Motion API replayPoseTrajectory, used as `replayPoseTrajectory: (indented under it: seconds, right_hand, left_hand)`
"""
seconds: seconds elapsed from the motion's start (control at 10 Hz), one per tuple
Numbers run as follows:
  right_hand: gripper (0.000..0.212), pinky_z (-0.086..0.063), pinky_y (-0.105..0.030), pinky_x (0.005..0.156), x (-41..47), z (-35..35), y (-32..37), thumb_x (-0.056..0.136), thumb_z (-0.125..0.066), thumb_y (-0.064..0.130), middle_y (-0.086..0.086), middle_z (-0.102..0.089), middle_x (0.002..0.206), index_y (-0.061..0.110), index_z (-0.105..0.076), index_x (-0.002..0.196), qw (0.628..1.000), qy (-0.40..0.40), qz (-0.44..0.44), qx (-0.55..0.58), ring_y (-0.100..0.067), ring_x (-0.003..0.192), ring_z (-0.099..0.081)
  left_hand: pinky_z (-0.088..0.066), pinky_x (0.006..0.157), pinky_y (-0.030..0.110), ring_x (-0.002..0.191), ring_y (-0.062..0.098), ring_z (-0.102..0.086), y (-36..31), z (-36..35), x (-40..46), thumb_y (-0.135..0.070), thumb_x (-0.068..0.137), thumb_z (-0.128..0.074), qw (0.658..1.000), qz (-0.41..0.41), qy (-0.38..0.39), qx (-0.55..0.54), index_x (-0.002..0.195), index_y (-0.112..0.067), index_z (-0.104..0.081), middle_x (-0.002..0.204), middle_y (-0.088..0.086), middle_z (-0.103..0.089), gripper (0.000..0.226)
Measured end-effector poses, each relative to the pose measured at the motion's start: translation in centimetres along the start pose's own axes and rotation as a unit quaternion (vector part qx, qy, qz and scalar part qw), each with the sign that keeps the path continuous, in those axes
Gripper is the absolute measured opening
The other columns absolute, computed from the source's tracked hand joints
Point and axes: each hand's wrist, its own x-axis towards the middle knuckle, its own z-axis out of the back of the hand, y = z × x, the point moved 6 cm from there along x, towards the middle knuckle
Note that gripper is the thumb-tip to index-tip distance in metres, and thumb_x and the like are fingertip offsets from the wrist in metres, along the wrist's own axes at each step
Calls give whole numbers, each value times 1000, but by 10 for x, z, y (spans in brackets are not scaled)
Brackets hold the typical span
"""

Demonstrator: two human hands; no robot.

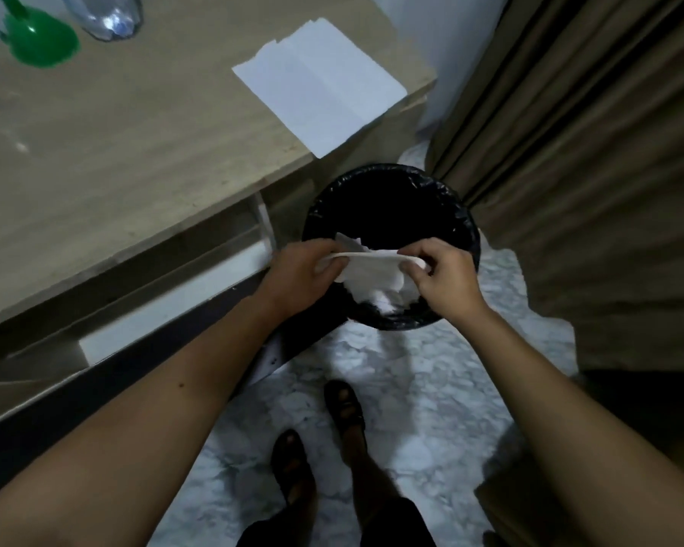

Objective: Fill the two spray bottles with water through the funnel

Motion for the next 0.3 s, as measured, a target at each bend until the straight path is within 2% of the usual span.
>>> replayPoseTrajectory:
  seconds: [0.1, 0.2, 0.3]
  right_hand:
    - [14, -53, -25, 86, -7, 14, -29, 94, -79, 20, 10, -71, 100, 22, -79, 108, 998, -12, -62, 5, -10, 93, -65]
    - [14, -49, -26, 85, -9, 22, -53, 92, -81, 22, 15, -64, 93, 23, -80, 106, 995, -29, -93, 0, -10, 92, -61]
    - [16, -51, -29, 87, -4, 25, -65, 93, -80, 17, 21, -65, 93, 20, -80, 108, 995, -34, -90, -1, -16, 100, -62]
  left_hand:
    - [-47, 79, 25, 93, 23, -71, -10, -25, 20, -12, 100, -68, 1000, -18, 18, -14, 111, -9, -76, 101, 6, -75, 14]
    - [-50, 95, 24, 109, 17, -69, -15, -44, 38, -11, 97, -70, 998, -26, 40, -42, 121, -12, -75, 118, 3, -75, 24]
    - [-50, 101, 22, 113, 12, -69, -13, -53, 53, -15, 96, -74, 998, -14, 42, -47, 124, -15, -74, 122, -1, -75, 28]
